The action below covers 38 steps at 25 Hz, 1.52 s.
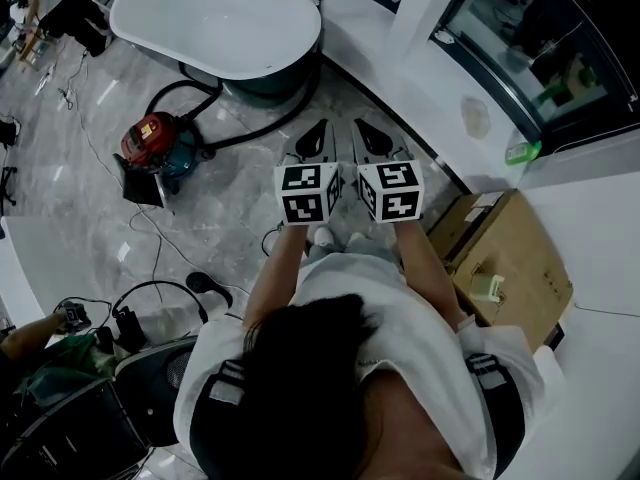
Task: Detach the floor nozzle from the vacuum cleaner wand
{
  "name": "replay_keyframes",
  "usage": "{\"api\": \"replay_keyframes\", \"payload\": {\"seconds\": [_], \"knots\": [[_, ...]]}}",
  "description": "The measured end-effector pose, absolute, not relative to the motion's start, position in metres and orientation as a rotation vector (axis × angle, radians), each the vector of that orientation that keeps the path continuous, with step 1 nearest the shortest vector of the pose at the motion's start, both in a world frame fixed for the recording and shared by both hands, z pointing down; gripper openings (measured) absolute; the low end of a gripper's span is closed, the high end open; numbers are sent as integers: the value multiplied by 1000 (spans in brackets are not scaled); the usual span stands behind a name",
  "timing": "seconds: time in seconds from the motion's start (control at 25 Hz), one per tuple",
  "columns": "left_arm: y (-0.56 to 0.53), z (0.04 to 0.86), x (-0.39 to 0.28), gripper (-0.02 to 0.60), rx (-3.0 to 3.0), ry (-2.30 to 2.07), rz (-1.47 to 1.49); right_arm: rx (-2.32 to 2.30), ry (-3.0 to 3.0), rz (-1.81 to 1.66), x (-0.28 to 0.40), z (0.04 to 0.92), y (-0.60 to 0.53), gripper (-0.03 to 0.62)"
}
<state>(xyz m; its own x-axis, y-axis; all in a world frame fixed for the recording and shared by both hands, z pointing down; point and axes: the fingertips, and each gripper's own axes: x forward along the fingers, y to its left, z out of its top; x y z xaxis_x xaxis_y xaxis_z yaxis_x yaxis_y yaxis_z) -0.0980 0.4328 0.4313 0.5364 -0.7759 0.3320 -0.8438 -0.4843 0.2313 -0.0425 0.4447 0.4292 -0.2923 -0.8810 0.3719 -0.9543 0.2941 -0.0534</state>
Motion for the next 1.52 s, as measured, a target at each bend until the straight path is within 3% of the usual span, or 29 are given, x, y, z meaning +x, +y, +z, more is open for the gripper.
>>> {"api": "replay_keyframes", "payload": {"seconds": [0.76,1.52], "knots": [[413,438,-103,3,2425,-1326,249,1697,-2297,382,-48,437,426,15],[302,430,-61,3,2403,-1341,252,1626,-2309,387,-10,434,311,15]]}}
